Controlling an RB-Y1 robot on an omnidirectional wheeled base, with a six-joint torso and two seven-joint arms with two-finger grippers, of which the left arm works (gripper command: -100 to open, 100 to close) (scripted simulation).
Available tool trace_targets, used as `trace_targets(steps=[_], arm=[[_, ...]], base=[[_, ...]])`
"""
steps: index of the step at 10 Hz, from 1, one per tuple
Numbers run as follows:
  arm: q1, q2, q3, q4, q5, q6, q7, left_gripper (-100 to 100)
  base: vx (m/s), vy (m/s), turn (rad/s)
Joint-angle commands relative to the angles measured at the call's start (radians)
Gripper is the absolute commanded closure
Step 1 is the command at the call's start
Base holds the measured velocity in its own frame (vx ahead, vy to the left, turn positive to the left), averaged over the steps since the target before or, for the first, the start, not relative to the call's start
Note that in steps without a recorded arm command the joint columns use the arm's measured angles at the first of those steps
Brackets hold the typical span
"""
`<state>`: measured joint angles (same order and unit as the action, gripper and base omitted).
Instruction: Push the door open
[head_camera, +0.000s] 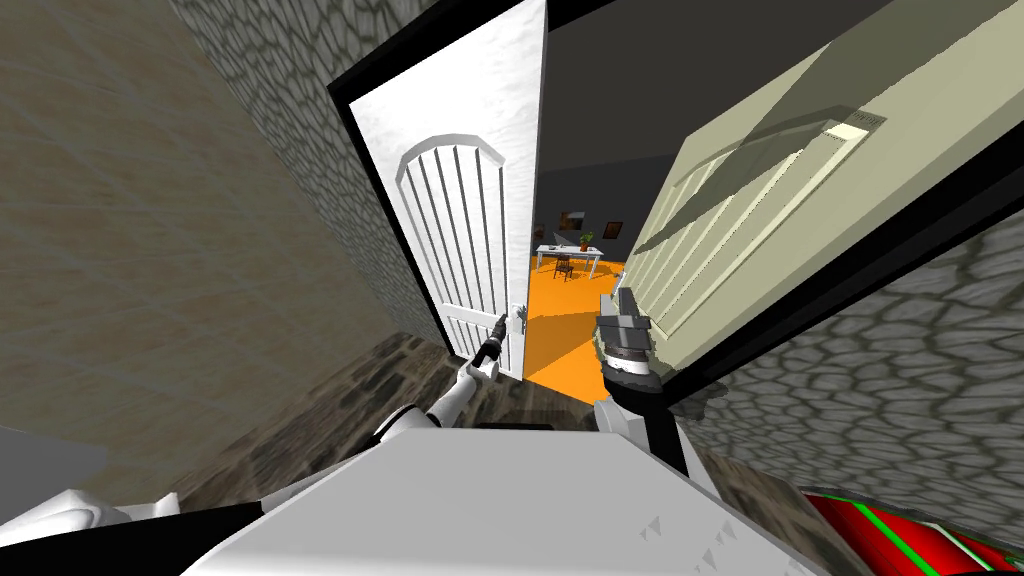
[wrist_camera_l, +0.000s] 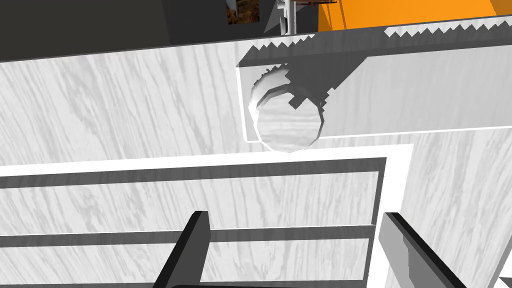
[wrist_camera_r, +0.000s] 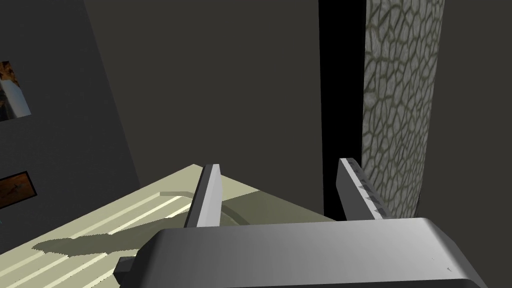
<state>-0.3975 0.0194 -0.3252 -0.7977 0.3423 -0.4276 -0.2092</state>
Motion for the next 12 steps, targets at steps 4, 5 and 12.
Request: trace_targets(steps=[4, 5, 12], arm=[[-0.001, -0.052, 0.011, 0.002, -0.001, 0.001, -0.001, -100], [0.0, -0.036, 0.009, 0.002, 0.0, 0.0, 0.001, -100], [-0.007, -0.024, 0.021, 0.001, 0.002, -0.002, -0.002, 100]], base=[[0.185, -0.071, -0.022], [0.066, -0.031, -0.002], [0.008, -0.006, -0.001]])
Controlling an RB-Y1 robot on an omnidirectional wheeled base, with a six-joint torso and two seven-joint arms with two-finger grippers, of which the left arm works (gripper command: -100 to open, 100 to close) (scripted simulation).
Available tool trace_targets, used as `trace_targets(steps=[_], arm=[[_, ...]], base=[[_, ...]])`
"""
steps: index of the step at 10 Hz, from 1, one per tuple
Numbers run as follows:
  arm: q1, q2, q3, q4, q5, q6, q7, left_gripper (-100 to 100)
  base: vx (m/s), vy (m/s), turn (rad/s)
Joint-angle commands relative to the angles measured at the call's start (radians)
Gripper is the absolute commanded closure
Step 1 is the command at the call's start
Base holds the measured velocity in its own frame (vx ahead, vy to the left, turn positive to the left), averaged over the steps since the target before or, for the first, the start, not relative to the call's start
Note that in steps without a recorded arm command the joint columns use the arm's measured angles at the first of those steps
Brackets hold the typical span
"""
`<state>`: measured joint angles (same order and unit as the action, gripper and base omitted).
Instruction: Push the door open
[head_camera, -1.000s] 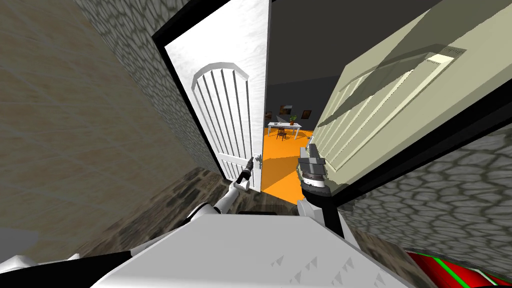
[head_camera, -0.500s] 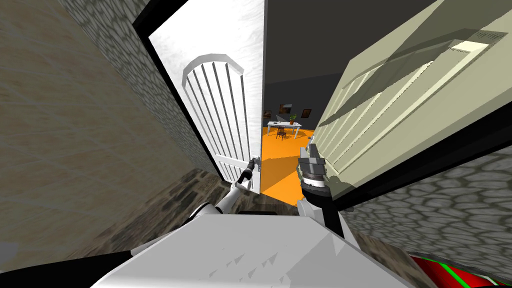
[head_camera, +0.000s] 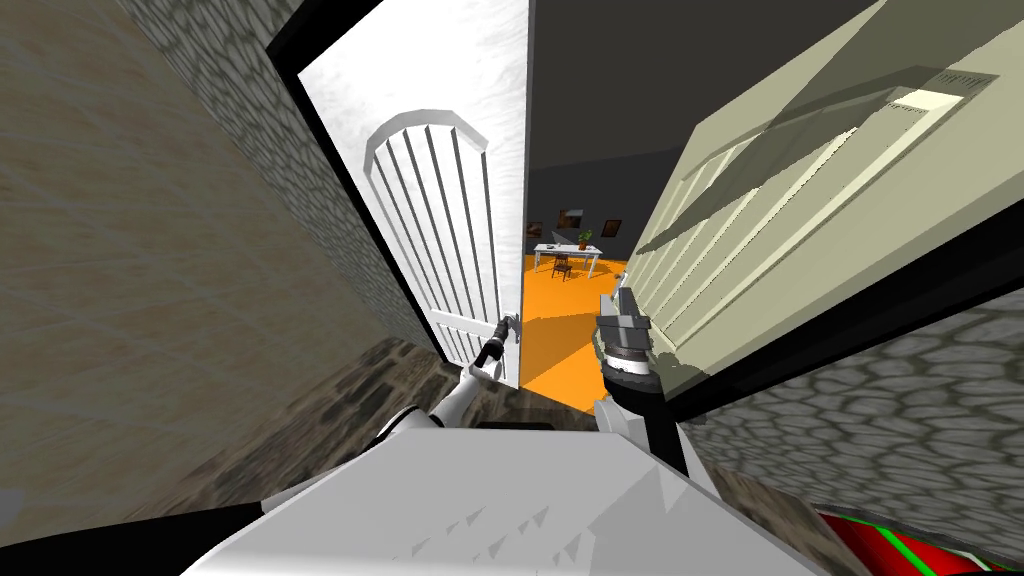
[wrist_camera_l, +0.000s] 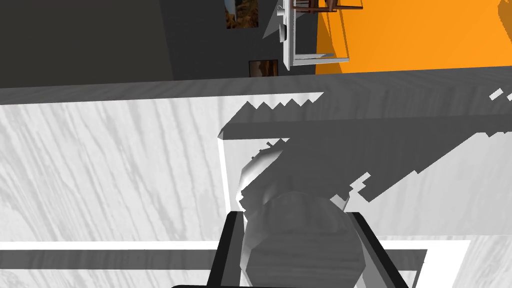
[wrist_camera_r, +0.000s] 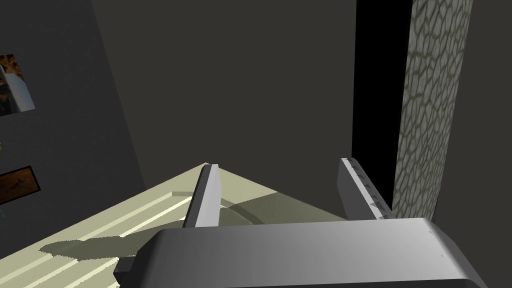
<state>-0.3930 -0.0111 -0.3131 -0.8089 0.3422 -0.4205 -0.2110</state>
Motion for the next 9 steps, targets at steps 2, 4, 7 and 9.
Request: trace_targets(steps=[2, 4, 7, 9], arm=[[-0.013, 0.022, 0.025, 0.015, 0.005, -0.01, -0.004, 100], [-0.014, 0.034, 0.04, 0.018, 0.008, -0.011, -0.007, 100], [-0.016, 0.053, 0.071, 0.025, 0.014, -0.013, -0.014, 100], [-0.008, 0.065, 0.072, 0.012, 0.016, -0.004, -0.015, -100]], base=[[0.155, -0.109, 0.044], [0.154, -0.108, 0.036], [0.155, -0.103, 0.08], [0.082, -0.089, 0.075]])
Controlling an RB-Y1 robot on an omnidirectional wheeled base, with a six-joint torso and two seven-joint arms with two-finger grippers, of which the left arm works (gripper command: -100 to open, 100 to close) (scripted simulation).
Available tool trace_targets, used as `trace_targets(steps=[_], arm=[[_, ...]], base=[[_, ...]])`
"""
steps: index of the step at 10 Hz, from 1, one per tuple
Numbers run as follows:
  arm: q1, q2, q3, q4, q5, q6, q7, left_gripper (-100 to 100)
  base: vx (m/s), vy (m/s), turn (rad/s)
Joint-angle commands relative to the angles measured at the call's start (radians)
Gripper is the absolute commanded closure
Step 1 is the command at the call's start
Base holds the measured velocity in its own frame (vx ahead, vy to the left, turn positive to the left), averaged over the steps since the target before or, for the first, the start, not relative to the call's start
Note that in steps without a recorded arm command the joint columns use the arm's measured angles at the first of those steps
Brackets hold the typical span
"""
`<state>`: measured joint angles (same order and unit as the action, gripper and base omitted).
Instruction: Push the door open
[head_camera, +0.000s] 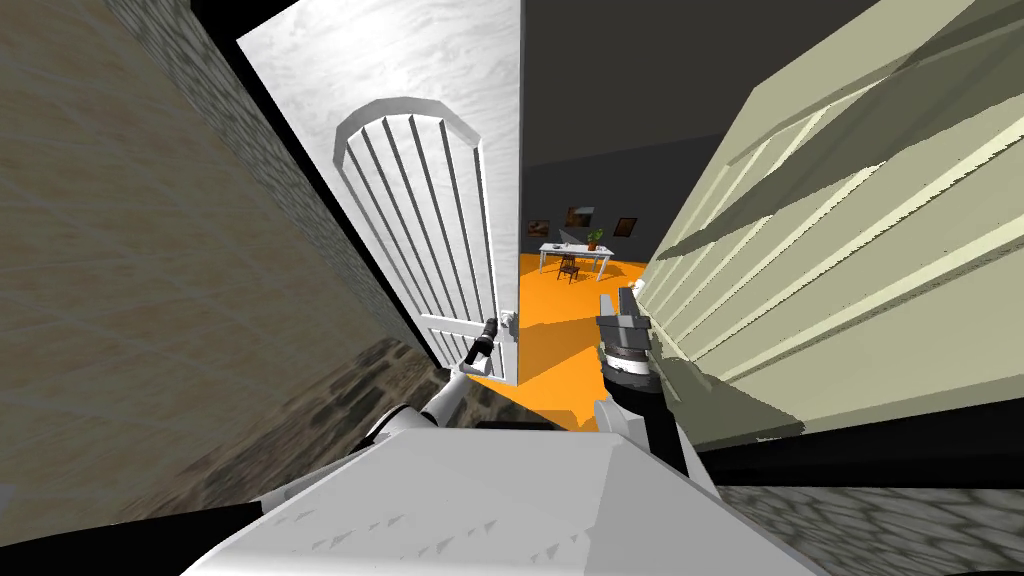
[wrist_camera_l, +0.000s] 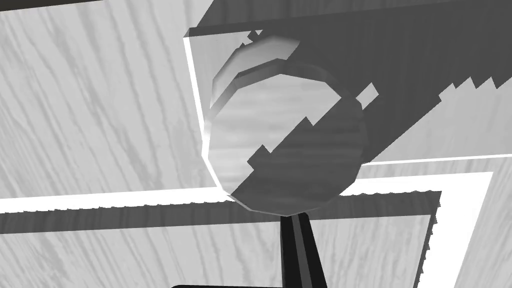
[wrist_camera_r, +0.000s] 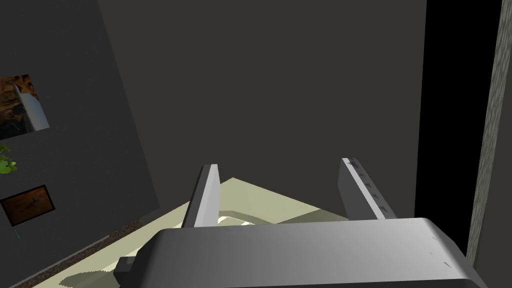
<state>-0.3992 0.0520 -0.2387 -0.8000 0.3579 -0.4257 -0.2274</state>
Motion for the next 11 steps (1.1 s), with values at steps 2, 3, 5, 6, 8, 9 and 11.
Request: trace_targets(steps=[2, 3, 5, 6, 8, 9, 11], arm=[[-0.001, 0.003, -0.004, 0.002, 0.002, 0.002, 0.002, -100], [0.0, 0.003, -0.006, 0.0, 0.003, 0.003, 0.003, -100], [0.002, -0.003, -0.009, -0.004, 0.005, 0.005, 0.005, -100], [0.003, -0.009, -0.011, -0.006, 0.006, 0.006, 0.006, -100], [0.006, -0.033, -0.015, -0.01, 0.009, 0.008, 0.009, -100], [-0.004, -0.027, -0.014, 0.007, 0.008, 0.001, 0.01, -100], [-0.006, -0.012, -0.01, 0.012, 0.009, -0.003, 0.01, -100]], base=[[-0.174, 0.021, -0.007], [-0.172, 0.01, 0.014], [-0.203, -0.025, 0.02], [-0.2, -0.005, 0.012], [-0.21, 0.002, 0.017], [-0.092, -0.01, 0.0], [0.128, -0.049, -0.024]])
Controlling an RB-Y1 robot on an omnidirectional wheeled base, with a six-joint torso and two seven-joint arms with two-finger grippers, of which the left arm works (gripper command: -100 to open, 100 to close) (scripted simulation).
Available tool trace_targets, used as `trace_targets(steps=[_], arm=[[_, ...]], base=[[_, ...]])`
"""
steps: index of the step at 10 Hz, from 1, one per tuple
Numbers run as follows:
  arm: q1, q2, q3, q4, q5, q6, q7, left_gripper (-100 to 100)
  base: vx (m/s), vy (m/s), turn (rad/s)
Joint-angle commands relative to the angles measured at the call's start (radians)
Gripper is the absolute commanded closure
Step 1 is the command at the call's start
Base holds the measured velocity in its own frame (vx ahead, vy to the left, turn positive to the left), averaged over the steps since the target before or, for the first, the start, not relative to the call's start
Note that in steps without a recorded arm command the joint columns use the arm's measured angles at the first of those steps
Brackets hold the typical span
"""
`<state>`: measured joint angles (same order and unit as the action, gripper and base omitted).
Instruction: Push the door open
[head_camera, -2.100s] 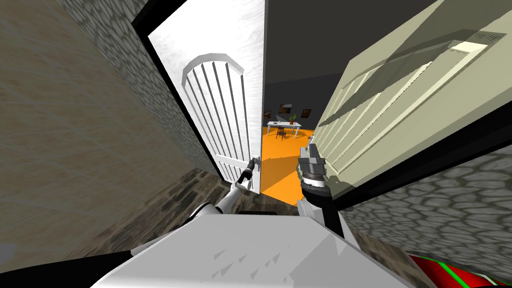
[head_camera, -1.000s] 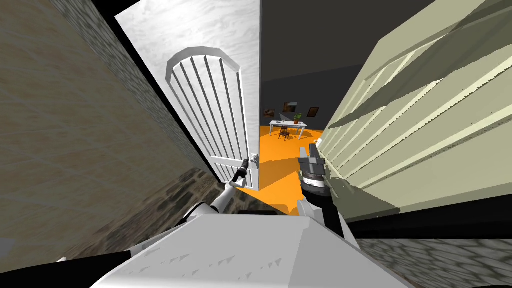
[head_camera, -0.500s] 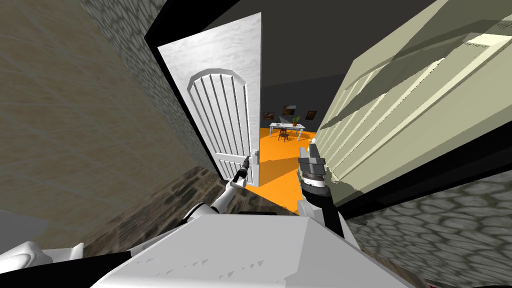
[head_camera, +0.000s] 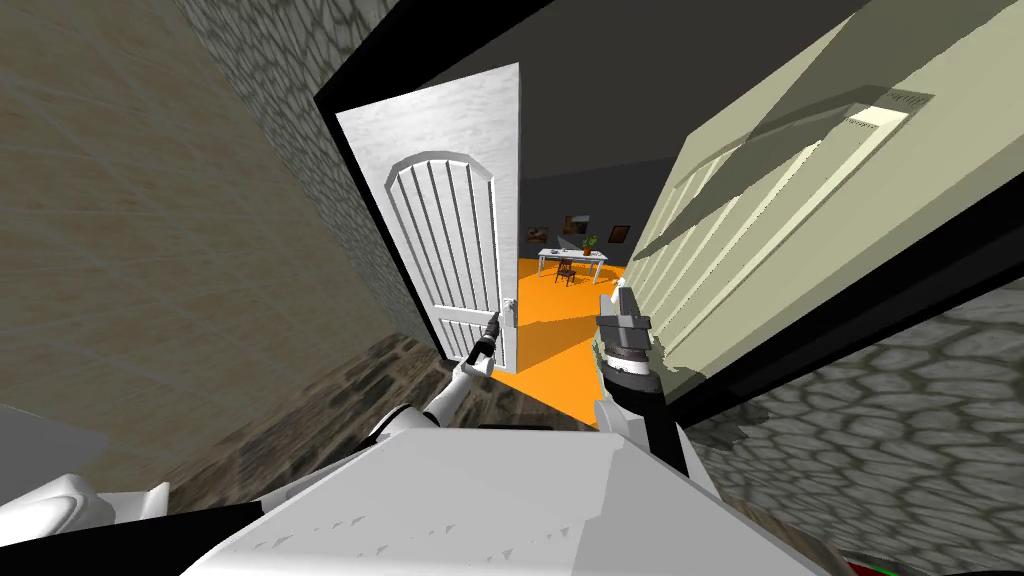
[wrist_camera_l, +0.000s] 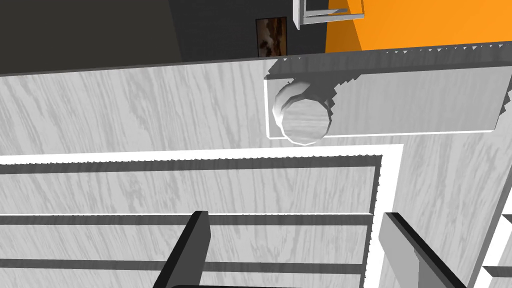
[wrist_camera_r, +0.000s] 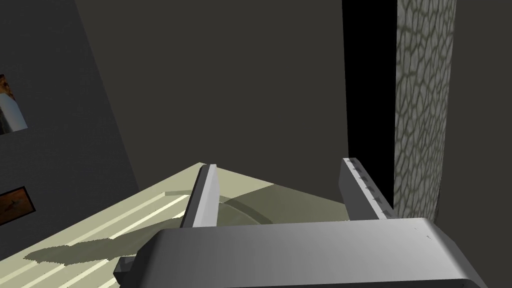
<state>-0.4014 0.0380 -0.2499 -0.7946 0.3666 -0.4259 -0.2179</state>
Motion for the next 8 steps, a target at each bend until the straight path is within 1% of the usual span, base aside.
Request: trace_targets(steps=[1, 2, 4, 5, 7, 8], arm=[[-0.004, 0.007, 0.003, 0.007, 0.0, -0.005, 0.0, -100], [-0.005, 0.009, 0.005, 0.009, 0.0, -0.006, 0.0, -100], [-0.006, 0.008, 0.009, 0.012, 0.0, -0.01, -0.001, -100], [-0.007, 0.005, 0.011, 0.013, 0.0, -0.011, -0.001, -100], [-0.008, -0.011, 0.015, 0.016, 0.0, -0.015, -0.002, -100], [-0.012, -0.006, 0.013, 0.024, 0.001, -0.018, 0.0, -100]], base=[[0.152, -0.049, -0.015], [0.182, -0.06, -0.025], [0.188, -0.061, -0.024], [0.238, -0.046, -0.018], [0.196, -0.06, -0.025], [0.08, -0.025, 0.0]])
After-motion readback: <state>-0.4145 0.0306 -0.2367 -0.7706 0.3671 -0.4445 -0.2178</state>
